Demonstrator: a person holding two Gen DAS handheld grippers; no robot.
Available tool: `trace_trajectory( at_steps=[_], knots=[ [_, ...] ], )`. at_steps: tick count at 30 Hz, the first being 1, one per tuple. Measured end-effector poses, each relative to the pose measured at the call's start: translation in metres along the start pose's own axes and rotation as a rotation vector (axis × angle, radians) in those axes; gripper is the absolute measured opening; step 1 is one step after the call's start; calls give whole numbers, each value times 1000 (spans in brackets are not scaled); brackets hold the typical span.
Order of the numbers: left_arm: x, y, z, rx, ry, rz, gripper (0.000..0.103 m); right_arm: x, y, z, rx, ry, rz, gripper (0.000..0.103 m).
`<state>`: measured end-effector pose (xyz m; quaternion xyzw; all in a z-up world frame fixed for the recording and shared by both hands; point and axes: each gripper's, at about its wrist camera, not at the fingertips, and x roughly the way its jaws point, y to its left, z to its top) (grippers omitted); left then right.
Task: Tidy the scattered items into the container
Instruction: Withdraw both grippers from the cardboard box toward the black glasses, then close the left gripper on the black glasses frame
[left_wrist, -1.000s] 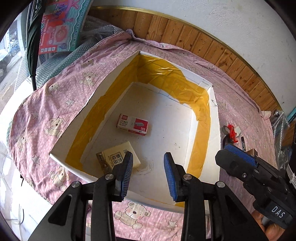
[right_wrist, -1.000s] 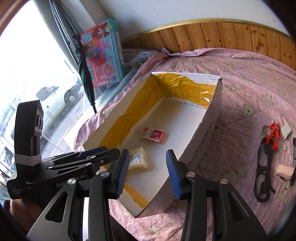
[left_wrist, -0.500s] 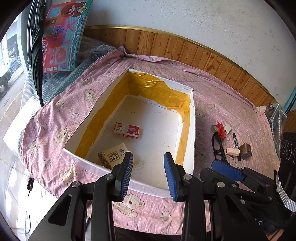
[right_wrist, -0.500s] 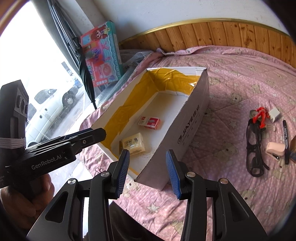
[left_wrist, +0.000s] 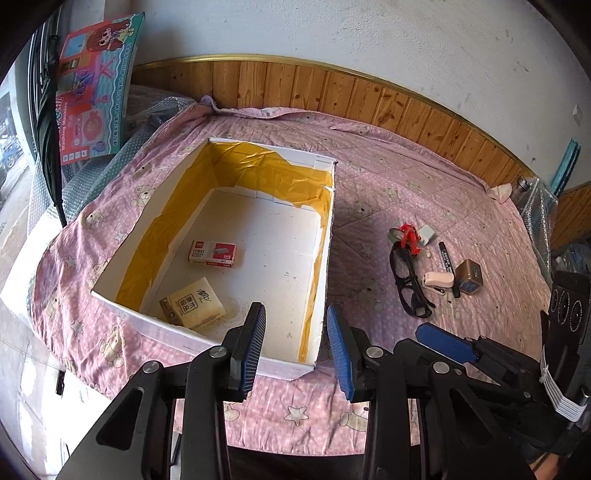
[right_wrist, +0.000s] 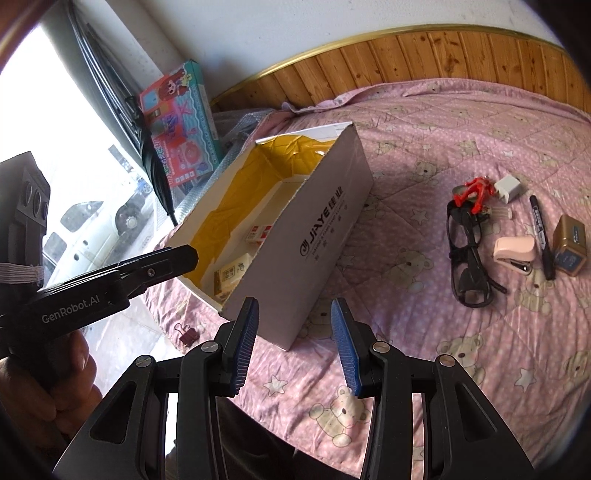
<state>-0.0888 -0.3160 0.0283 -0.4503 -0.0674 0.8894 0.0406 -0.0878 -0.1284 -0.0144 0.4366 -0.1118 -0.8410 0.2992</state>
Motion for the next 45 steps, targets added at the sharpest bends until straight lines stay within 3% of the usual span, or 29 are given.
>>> trace_trajectory(
  at_steps=[13, 31, 37, 45],
  knots=[
    [50, -66, -15, 119, 129, -55, 37, -8, -86, -26, 185, 8, -67, 43],
    [129, -137, -4, 187, 253, -131, 43, -6, -183, -13, 333, 3, -160, 43],
    [159, -158, 3, 204, 289, -144, 47, -6, -203, 7, 311, -11, -194, 43],
    [207, -176, 15, 164, 324, -152, 48, 10, -218, 46, 159, 3, -244, 44]
  ],
)
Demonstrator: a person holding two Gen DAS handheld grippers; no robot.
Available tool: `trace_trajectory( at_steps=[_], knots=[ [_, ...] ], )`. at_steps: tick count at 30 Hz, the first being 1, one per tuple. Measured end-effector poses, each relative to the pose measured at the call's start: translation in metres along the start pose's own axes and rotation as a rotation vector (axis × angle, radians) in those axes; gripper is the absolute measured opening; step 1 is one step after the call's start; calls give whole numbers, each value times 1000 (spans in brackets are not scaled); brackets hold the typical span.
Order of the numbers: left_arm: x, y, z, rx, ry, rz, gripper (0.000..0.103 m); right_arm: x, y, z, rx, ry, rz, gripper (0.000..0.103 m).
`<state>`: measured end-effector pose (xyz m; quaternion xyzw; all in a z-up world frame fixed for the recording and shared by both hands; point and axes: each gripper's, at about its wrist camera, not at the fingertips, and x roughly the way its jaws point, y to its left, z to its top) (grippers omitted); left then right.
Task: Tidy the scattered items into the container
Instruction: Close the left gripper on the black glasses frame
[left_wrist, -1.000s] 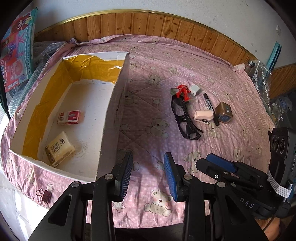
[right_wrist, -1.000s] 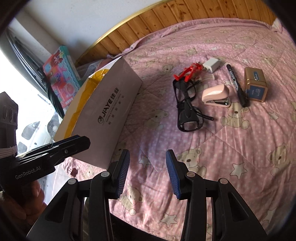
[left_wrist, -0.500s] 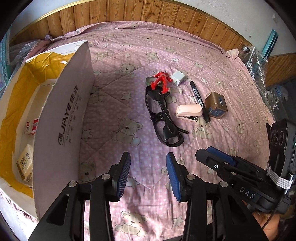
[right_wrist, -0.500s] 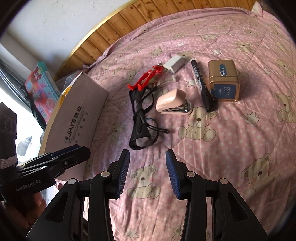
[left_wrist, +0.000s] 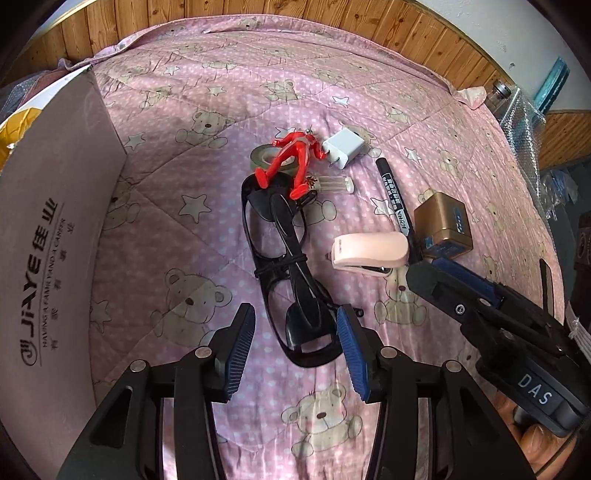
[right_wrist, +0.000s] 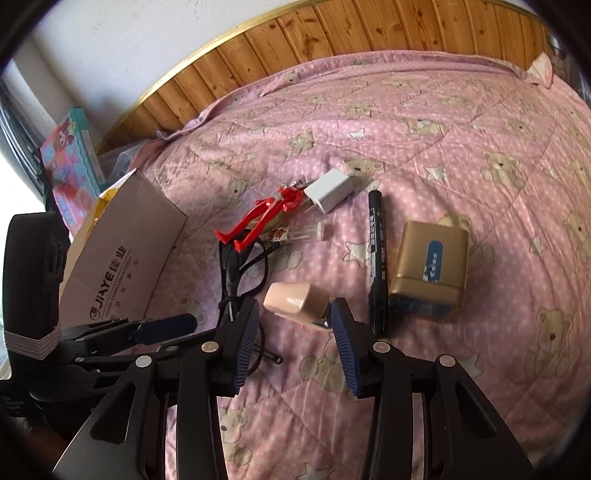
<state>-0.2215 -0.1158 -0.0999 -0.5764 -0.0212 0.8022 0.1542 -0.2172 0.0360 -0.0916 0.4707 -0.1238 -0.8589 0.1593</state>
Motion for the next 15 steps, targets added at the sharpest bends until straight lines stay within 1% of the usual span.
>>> trace_trajectory(
  at_steps=[4, 7, 9, 11, 15],
  knots=[
    [24, 1, 10, -15, 18, 11, 48, 19, -2, 11, -41, 34, -32, 44],
    [37, 3, 12, -17, 32, 28, 48, 28, -4, 14, -34, 57, -28, 42],
    [36, 5, 13, -17, 18, 54, 48, 29, -3, 16, -20, 64, -18, 33],
    [34, 11, 14, -25, 13, 75, 49, 29, -2, 16, -5, 70, -24, 33],
    [29, 25, 15, -61, 6, 92, 50, 29, 0, 15, 13, 90, -32, 33]
  ],
)
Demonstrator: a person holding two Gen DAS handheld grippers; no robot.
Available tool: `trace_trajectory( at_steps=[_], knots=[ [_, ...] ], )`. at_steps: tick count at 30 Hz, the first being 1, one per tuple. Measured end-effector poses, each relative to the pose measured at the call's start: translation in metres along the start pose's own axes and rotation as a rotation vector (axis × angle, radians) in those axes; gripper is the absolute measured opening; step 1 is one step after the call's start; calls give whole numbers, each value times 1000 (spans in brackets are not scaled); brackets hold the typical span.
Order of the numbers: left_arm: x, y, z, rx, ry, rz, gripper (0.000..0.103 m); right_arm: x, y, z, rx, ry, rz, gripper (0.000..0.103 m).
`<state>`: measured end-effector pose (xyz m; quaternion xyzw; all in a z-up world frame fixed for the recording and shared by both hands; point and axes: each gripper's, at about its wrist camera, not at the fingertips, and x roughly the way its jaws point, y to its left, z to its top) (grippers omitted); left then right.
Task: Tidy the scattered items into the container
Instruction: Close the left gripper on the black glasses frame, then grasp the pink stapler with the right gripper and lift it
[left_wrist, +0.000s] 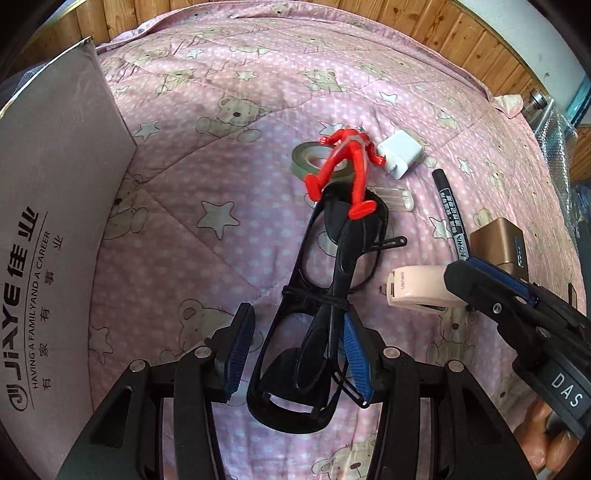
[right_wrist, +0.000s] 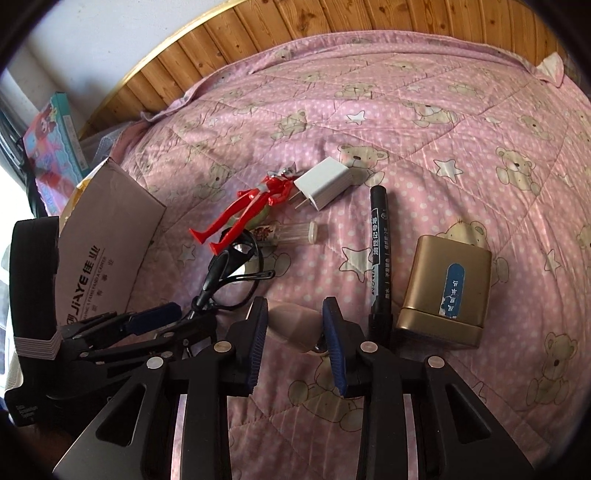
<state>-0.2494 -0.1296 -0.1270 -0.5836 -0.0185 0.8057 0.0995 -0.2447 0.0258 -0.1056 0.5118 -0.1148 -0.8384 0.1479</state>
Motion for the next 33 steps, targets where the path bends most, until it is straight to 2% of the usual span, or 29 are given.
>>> trace_trajectory(
  at_steps=[8, 10, 23, 26, 29, 30, 31, 33],
  knots=[
    [4, -5, -4, 30, -10, -10, 50, 2, 1, 0, -20, -2, 7, 34],
    [3, -4, -7, 45, -19, -2, 43, 1, -2, 0, 9, 7, 17, 33],
    [-21, 24, -41, 32, -9, 8, 41, -8, -1, -6, 64, 28, 6, 28],
    [-24, 29, -44, 16, -4, -1, 40, -9, 1, -7, 51, 22, -4, 30],
    [-23, 33, -41, -15, -10, -20, 42, -5, 2, -10, 19, 10, 7, 41],
    [-23, 33, -39, -16, -24, -23, 43, -2, 3, -12, 7, 15, 6, 41],
    [-23, 32, -37, -14, -36, -24, 43, 2, 3, -15, -1, 21, 8, 41],
    [-20, 31, -37, -1, -35, -32, 41, 4, -4, -21, 61, 33, 46, 20]
  ],
)
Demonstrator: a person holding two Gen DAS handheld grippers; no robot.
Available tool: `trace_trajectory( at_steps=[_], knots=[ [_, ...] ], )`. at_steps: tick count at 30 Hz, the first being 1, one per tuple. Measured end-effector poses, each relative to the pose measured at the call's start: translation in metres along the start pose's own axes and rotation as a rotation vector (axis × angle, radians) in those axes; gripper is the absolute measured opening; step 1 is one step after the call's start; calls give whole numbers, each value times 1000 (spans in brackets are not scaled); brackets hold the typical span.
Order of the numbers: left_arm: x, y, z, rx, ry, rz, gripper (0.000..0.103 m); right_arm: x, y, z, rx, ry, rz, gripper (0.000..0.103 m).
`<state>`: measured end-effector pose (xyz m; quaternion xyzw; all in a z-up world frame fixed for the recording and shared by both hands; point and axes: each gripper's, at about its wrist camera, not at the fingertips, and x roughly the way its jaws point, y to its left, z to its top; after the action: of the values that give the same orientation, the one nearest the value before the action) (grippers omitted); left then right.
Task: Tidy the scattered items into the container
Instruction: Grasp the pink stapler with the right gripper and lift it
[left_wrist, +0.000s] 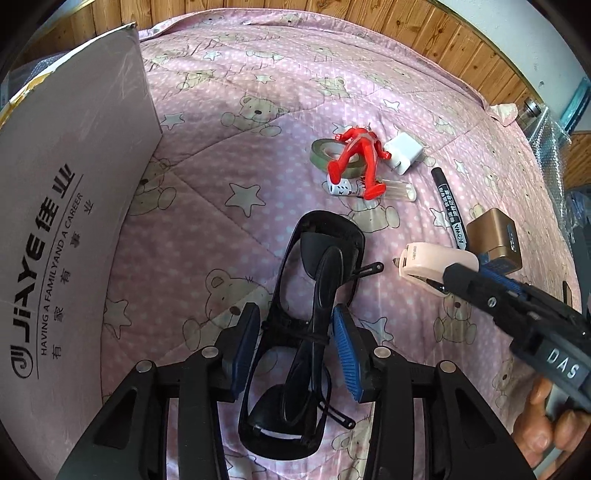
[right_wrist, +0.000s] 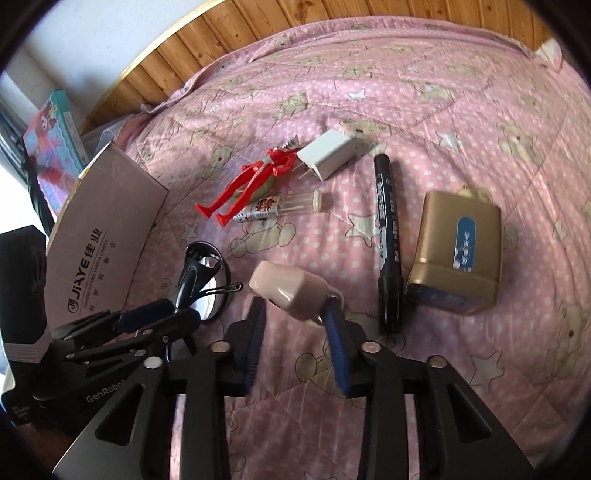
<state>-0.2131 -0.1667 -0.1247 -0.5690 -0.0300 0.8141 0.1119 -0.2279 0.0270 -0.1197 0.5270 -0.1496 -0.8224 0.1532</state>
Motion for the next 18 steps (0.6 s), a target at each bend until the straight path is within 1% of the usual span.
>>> trace_trajectory(
  at_steps=[1, 3, 4, 5, 7, 8, 9, 10, 12, 13, 15, 16, 17, 18],
  knots=[
    [-1, -1, -2, 14, -4, 10, 37, -1, -4, -3, 52, 8, 39, 14],
    [-5, 1, -7, 36, -2, 26, 35, -6, -7, -11, 129, 18, 104, 13],
    [-8, 4, -11, 32, 4, 20, 32, -8, -4, -14, 127, 16, 113, 14],
    [-12, 7, -16, 26, 12, 12, 31, -10, 1, -16, 110, 12, 104, 14],
    [-18, 14, -24, 17, 25, -10, 31, -13, 8, -18, 55, -8, 58, 30],
    [-19, 18, -26, 5, 28, -19, 32, -13, 12, -17, 17, -24, 10, 41],
    [-20, 21, -27, -7, 30, -27, 32, -13, 16, -16, -25, -41, -49, 43],
    [-19, 22, -27, -14, 29, -34, 36, -12, 19, -13, -69, -50, -93, 43],
    [-17, 21, -25, -11, 15, -26, 40, -5, 24, -5, -146, -60, -152, 44],
    [-15, 19, -24, 0, 11, -27, 41, 0, 25, 0, -180, -63, -164, 44],
    [-9, 17, -24, 19, 5, -16, 42, 8, 27, 6, -229, -81, -151, 43],
    [-8, 17, -24, 21, -2, -19, 42, 11, 26, 7, -219, -67, -113, 38],
    [-9, 18, -24, 18, -6, -19, 41, 12, 22, 8, -168, -39, -48, 32],
    [-11, 19, -26, 20, -5, -9, 41, 11, 16, 7, -101, -12, 19, 30]
  ],
)
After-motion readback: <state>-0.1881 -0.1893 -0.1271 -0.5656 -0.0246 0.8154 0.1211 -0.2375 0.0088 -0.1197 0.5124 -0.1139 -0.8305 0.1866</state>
